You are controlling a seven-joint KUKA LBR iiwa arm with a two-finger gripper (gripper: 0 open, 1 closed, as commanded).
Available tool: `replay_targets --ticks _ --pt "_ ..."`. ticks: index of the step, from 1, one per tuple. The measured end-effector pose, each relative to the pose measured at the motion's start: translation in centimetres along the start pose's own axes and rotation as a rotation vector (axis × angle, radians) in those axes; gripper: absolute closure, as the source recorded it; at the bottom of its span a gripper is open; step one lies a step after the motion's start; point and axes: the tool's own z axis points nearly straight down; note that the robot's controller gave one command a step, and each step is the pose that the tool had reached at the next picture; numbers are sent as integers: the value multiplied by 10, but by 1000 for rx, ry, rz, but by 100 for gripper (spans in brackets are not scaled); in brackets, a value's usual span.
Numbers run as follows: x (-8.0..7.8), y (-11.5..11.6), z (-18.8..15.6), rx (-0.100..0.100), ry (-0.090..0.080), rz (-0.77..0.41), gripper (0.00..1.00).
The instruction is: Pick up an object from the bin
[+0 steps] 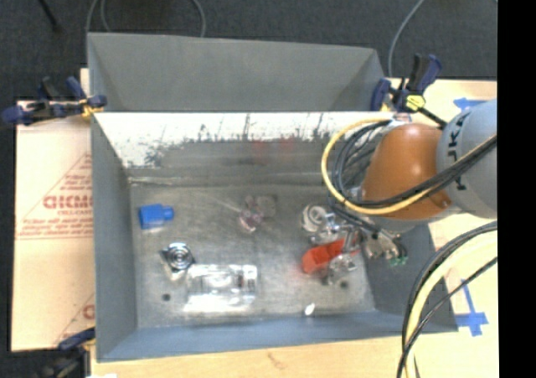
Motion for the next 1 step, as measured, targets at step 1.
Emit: replay_targets --ticks 1 --pt "2 -2 -143 -2 6 -55 100"
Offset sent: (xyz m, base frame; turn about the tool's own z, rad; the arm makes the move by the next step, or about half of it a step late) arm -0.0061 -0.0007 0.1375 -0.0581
